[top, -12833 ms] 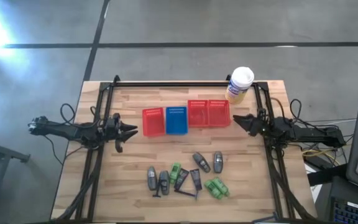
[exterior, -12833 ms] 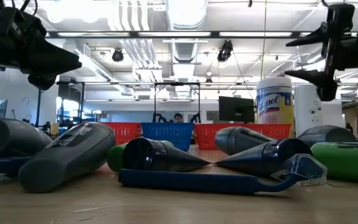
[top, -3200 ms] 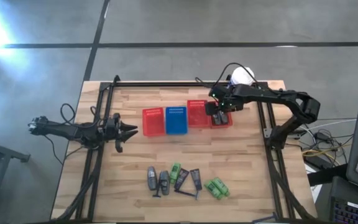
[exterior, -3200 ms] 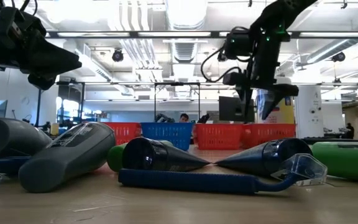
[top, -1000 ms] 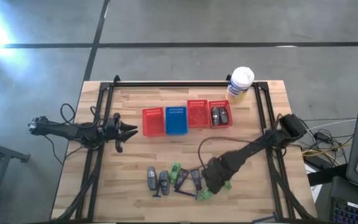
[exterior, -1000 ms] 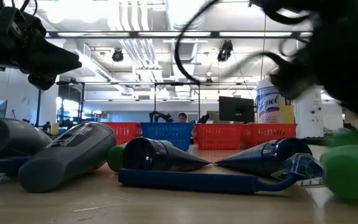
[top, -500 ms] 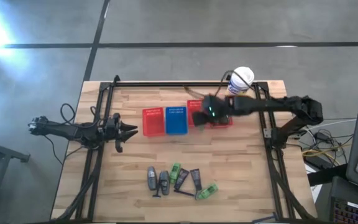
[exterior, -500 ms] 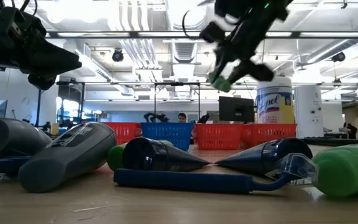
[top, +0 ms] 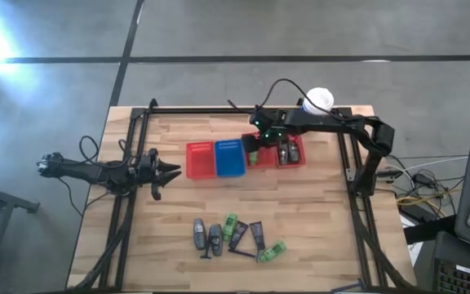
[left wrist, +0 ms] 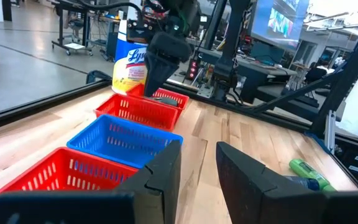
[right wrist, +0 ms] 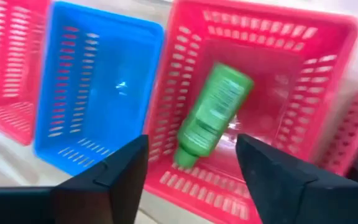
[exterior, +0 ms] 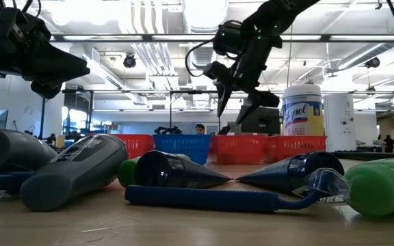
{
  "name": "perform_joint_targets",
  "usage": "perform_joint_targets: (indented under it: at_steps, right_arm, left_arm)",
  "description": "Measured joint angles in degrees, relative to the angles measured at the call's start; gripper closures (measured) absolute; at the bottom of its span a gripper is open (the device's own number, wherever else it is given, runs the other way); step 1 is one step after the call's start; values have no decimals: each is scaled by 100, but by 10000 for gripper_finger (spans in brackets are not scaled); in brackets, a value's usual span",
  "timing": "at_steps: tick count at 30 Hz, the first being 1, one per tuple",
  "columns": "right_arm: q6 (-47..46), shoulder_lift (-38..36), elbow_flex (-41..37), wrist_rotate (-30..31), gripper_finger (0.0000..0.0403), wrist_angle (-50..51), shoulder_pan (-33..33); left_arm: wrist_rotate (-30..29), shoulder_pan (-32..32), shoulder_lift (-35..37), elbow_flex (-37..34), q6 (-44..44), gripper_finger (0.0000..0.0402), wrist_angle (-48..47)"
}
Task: Pick & Place Travel size toiletries
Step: Put the green shampoo into the middle red bin, then put the gray deodorant into the right red bin
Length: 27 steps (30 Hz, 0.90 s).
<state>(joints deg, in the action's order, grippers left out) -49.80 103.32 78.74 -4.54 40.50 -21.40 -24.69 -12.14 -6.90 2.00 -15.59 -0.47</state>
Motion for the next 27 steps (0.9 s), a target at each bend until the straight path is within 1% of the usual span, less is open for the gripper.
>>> perform_joint_targets:
  at_steps: [5,6,8,11,12,13,14,17,18,19,21,23,25,27]
  right_arm:
    - [145,-25,32,27,119,22,21]
    - [192,-70,32,33,113,22,44]
    - [225,-200,32,129,103,61,107]
    - [221,-405,30,300,90,174,205]
    - [216,-468,30,321,87,249,217]
    - [216,-515,26,330,84,346,240]
    - [208,-549,21,355,81,406,256]
    - [217,-624,21,496,74,596,306]
    - [226,-644,21,498,71,614,317]
    - [235,-659,21,499,69,616,318]
    - [294,-688,17,499,66,692,327]
    - [373,-708,13,501,62,747,328]
    - [481,-729,10,502,59,803,327]
    - [595,-753,8,503,57,881,328]
  left_arm:
    - [-2,1,2,0,-19,294,11]
    - [2,2,1,-6,-162,293,58]
    - [35,0,0,-33,-944,294,302]
    - [34,2,0,-26,-2632,294,1203]
    - [-13,7,0,-23,-3035,294,1559]
    - [-140,7,0,-18,-3294,295,1861]
    - [-328,6,2,-18,-3363,295,2089]
    - [-1125,7,2,-17,-3398,295,2532]
    - [-1237,10,2,-11,-3398,295,2539]
    - [-1208,8,2,-2,-3397,295,2478]
    - [-887,-4,-44,20,-3619,295,2288]
    - [-247,-6,-185,116,-4156,295,2001]
    - [436,-7,-422,341,-4833,295,1353]
    - [996,-15,-775,687,-5512,295,357]
